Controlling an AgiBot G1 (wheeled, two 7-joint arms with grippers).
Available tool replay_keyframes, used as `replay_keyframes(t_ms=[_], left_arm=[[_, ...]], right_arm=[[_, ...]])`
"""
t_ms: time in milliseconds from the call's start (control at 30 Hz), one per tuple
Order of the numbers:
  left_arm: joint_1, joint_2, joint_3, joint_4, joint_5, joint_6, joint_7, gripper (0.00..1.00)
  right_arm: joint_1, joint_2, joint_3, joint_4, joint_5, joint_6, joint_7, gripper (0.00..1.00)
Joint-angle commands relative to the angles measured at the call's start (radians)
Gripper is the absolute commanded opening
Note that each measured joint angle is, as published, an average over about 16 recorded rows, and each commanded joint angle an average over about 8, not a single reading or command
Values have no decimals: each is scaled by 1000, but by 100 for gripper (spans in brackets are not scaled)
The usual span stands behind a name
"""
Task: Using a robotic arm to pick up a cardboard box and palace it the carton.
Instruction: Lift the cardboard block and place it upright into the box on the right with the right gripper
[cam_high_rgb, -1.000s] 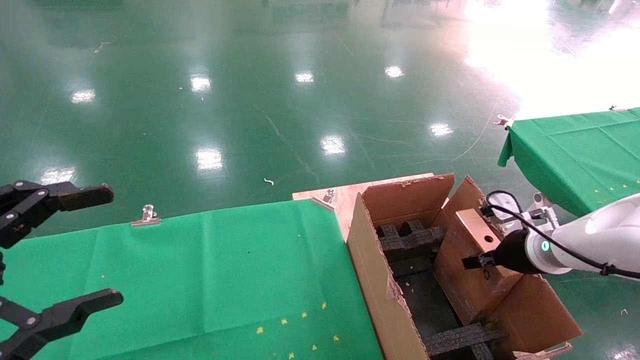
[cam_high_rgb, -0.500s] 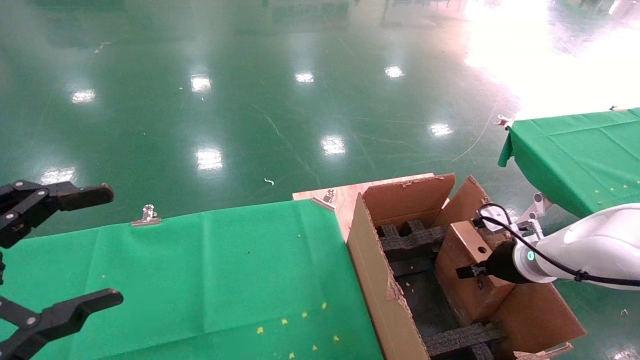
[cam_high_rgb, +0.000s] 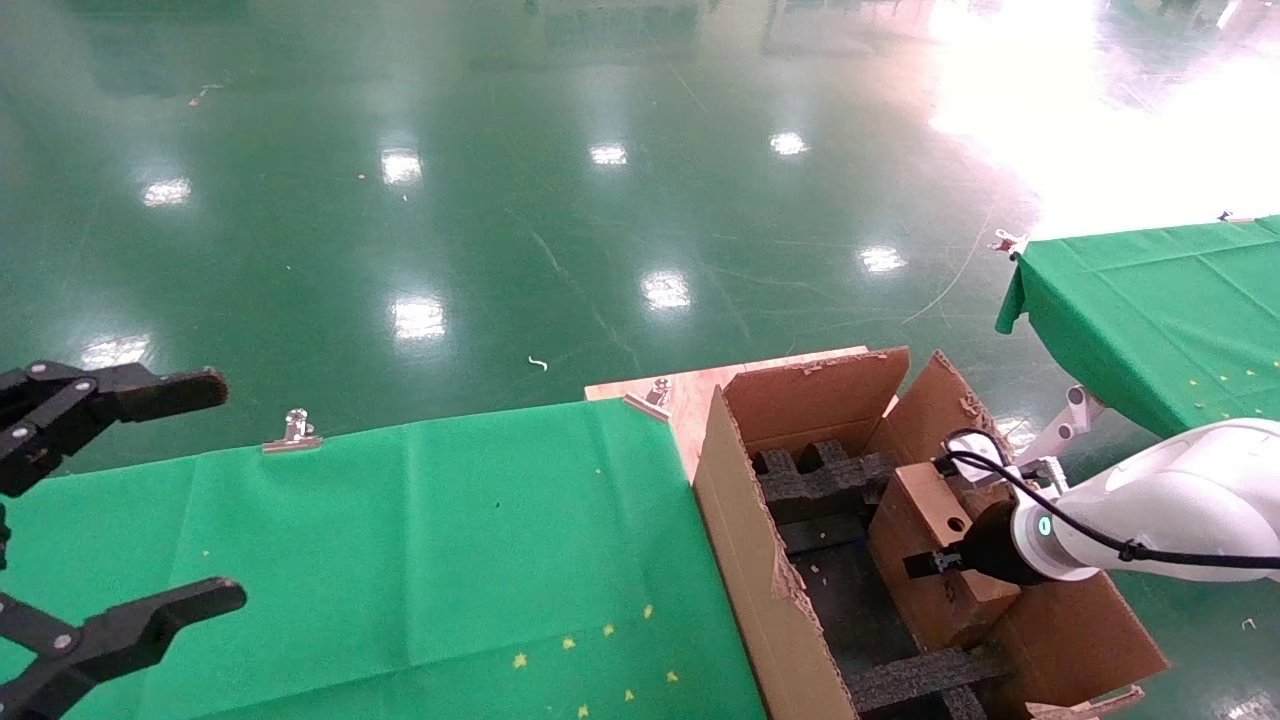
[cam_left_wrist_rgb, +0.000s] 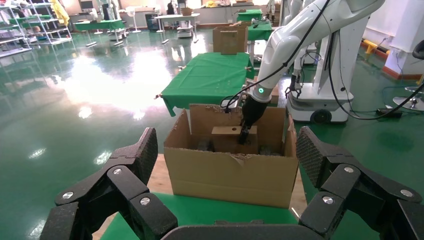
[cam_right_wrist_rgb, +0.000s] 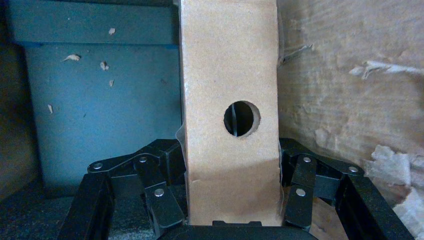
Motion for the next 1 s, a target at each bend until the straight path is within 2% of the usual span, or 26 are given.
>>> replay_keyframes(t_ms=[33,133,167,200,1000], left_arm=[[0,0,0,0,0,0,0,100],[0,0,0,0,0,0,0,100],[0,0,0,0,0,0,0,100],[0,0,0,0,0,0,0,100],[0,0,0,0,0,0,0,100]], right_arm=[[-5,-5,0,-9,8,2,-9,51],[-5,-5,-1,-8,9,1,-8,89],[-5,-4,-1,-7,9,0,-7,96],[-4,-4,-1,-6,8,0,-6,100],[26,15,5,25,-13,-10,5,100]])
